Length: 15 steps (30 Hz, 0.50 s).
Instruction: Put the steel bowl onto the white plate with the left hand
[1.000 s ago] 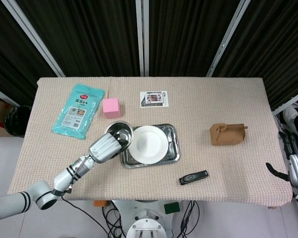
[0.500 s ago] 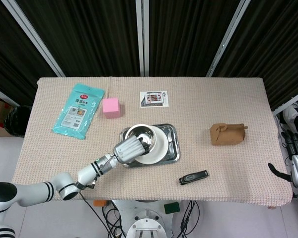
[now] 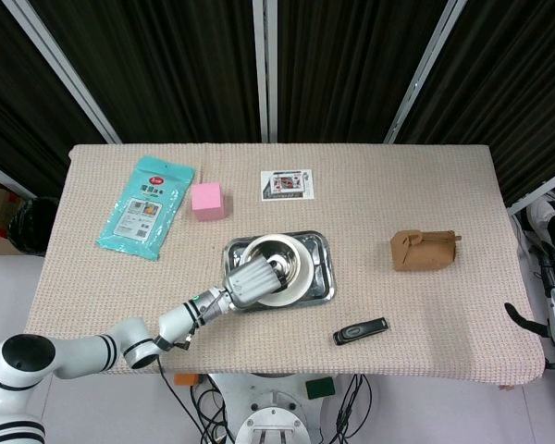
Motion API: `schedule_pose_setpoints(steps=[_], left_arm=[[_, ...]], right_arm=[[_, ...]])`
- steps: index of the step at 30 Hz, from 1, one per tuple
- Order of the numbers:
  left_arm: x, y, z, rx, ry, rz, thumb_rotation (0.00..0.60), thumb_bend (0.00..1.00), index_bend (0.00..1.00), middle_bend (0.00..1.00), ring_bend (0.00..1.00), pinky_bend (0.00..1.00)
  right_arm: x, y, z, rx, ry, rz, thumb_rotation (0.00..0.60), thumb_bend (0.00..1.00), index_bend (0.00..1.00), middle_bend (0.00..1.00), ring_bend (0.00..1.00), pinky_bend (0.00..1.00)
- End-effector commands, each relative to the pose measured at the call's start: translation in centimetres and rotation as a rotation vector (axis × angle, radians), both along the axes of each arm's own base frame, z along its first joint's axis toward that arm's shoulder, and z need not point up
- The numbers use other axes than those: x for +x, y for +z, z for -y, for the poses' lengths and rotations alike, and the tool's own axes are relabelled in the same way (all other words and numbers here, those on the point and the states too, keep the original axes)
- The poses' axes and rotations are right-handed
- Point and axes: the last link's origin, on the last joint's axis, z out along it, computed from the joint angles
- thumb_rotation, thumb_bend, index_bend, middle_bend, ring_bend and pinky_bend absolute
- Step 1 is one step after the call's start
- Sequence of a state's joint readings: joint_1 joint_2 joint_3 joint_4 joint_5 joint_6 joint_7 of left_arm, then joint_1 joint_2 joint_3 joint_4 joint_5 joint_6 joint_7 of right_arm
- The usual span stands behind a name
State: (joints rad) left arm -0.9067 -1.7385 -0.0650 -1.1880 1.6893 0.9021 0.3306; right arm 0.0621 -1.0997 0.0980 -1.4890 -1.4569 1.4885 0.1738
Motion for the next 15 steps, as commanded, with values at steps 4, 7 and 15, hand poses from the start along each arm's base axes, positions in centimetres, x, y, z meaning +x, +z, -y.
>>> schedule_pose_setpoints(steps=[4,7,15], left_arm=[[0.08,-0.06,-0.07,-0.004,-0.007,0.0,0.6,0.44,0.64,0.65,0.52,0.58],[0.09,0.01,-0.01,-0.005,-0.017,0.001,0.6,0.43,0.58,0.57,0.51,0.58],[-0.31,0.13,-0.07,0.0,-0.021,-0.002,0.6,0.37,0.44,0.46,0.46,0.55]], right_arm=[[-0.19,0.12,-0.03,-0.003,-0.002,0.001,0.6,0.18,0.0,0.0,0.0,0.0],[-0.2,0.12,0.04,-0.005,0.0,0.004,0.6,0.18,0.0,0.0,0.0,0.0],[-0.26,0.06,-0.02,-0.005,0.0,0.004,0.6,0.18,0.0,0.0,0.0,0.0]])
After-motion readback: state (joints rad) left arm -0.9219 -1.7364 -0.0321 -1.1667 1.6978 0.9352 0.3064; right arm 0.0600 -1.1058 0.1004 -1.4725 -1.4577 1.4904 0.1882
